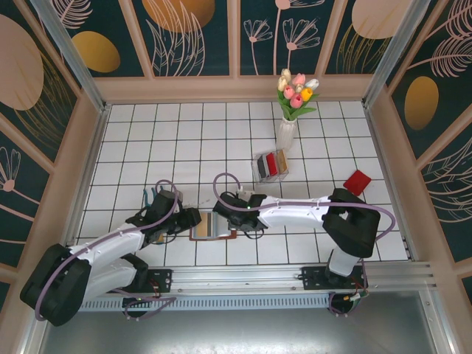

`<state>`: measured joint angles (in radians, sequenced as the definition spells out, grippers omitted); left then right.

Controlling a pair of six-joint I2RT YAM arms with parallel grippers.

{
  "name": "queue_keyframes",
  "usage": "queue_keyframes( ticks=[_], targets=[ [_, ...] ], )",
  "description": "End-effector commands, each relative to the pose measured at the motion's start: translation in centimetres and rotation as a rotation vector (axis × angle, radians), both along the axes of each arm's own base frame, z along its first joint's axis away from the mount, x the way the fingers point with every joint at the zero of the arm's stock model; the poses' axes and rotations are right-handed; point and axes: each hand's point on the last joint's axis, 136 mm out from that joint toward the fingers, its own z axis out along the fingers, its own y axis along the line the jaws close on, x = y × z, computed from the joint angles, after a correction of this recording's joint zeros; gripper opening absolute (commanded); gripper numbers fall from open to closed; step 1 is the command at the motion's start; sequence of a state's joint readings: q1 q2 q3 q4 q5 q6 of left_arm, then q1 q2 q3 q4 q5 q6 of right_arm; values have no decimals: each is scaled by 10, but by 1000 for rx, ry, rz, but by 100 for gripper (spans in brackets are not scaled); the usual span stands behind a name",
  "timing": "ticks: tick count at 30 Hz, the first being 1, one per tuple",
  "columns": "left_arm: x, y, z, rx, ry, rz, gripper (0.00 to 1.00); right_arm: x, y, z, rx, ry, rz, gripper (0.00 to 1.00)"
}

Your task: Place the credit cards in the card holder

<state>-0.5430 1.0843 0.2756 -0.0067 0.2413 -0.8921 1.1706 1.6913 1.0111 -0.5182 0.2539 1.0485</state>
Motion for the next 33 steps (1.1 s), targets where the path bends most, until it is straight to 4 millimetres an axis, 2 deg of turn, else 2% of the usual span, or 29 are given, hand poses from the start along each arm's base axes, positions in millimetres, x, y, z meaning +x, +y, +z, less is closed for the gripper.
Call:
queue_keyframes(
  ticks=[1, 8, 14, 19, 22, 27, 30, 33],
  targets=[
    [-8, -26, 12, -114, 9, -102, 43, -1, 0, -6, 9, 6, 1, 10],
    [-3, -29, 31, -143, -35, -100, 26, 0, 2, -6, 41, 1, -6, 6],
    [2, -30, 51, -152, -73, -97, 5, 3, 11, 4, 120, -17, -2, 4],
    [14, -29, 69, -99, -108, -94, 5, 7, 26, 16, 254, -38, 11, 4],
    [20, -32, 70, -57, -100, -111, 0, 10, 32, 19, 341, -33, 12, 4],
    [25, -37, 64, 88, -88, -120, 0, 15, 33, 23, 471, -43, -8, 4],
    [26, -49, 65, 184, -92, -147, 0, 17, 31, 25, 560, -35, -20, 4],
    [25, -69, 60, 187, -79, -178, 3, 18, 20, 22, 590, -37, -59, 4]
  ],
)
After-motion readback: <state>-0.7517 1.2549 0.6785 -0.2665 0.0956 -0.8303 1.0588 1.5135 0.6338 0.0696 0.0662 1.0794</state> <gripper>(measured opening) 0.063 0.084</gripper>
